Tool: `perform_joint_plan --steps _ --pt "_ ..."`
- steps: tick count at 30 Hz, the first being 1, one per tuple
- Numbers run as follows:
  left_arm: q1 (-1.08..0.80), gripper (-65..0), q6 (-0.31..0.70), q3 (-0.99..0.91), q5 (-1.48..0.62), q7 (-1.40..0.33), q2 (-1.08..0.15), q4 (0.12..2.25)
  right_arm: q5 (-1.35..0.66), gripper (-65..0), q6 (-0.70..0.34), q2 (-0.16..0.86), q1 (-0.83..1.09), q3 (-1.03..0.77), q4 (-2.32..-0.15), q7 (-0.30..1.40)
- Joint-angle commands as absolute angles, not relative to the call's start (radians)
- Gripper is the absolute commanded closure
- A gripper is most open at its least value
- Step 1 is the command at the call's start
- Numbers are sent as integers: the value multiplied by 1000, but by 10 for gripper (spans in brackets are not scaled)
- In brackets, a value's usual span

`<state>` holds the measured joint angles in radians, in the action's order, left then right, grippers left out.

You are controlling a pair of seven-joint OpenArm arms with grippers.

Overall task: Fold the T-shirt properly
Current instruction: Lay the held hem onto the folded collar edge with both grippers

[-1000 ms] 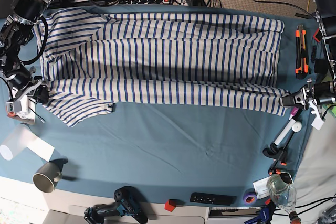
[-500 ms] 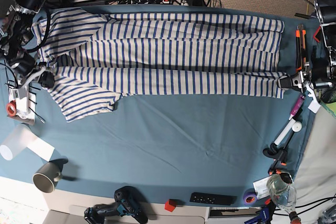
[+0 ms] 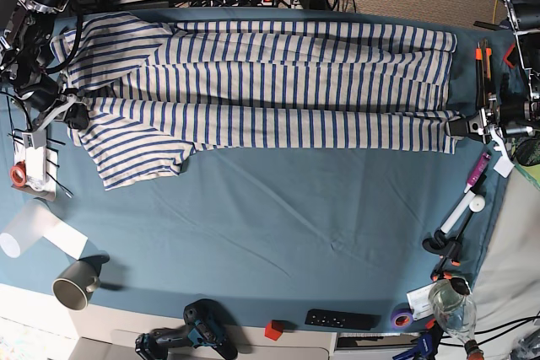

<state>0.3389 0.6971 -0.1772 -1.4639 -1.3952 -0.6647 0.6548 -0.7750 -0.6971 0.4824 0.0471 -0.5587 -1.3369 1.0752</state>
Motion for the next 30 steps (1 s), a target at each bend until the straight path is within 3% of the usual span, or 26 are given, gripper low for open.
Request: perform_joint_plan --steps 1,30 --pt "357 0 698 -181 -1484 -1396 -692 667 -785 0 -698 510 36 -565 -1355 1051" --pt "357 0 698 -181 -1484 -1396 -693 765 -709 0 -698 509 36 -565 -1355 1044"
